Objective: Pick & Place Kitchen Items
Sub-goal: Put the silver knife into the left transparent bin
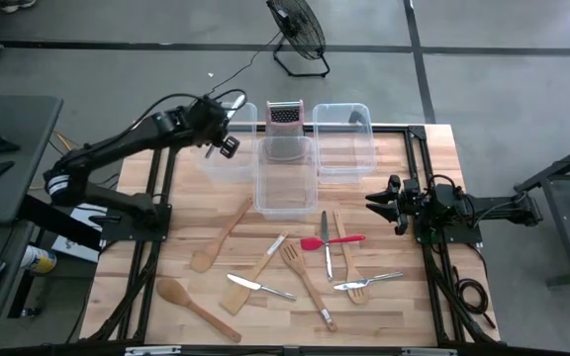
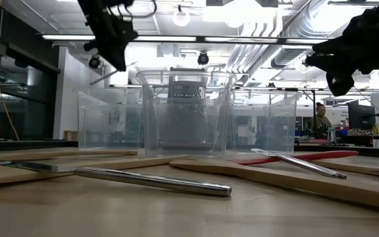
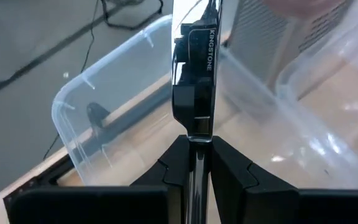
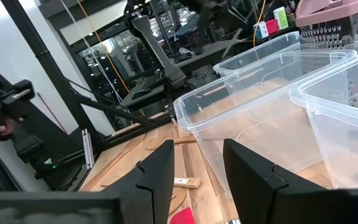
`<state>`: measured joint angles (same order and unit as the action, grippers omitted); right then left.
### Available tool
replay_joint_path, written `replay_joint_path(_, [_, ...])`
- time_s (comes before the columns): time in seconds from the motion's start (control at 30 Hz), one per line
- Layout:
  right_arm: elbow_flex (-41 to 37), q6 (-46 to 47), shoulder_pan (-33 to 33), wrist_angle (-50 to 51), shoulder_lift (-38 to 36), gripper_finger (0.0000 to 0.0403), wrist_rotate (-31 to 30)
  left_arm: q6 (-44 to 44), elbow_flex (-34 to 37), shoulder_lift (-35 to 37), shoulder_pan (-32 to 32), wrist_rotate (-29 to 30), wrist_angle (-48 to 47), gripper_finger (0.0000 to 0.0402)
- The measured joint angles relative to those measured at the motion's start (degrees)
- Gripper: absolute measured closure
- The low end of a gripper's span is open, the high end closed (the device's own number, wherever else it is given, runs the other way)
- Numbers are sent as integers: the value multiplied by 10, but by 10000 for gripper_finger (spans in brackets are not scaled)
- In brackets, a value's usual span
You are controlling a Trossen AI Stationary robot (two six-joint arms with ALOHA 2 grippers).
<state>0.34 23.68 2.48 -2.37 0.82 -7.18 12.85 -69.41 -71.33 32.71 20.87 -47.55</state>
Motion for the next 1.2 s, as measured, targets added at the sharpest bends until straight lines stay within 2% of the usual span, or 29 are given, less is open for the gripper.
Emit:
replay_joint_path(0.2, [0,0,0,0,0,272,0,-12,0,-48,59,-74,-5,362])
replay_joint_path(0.5, [0,0,0,0,0,272,0,-23,0,-98,99,-133,-9,362])
replay_joint_path(1.2, [0,0,0,0,0,272,1,-19,0,-165,112,-149,-48,362])
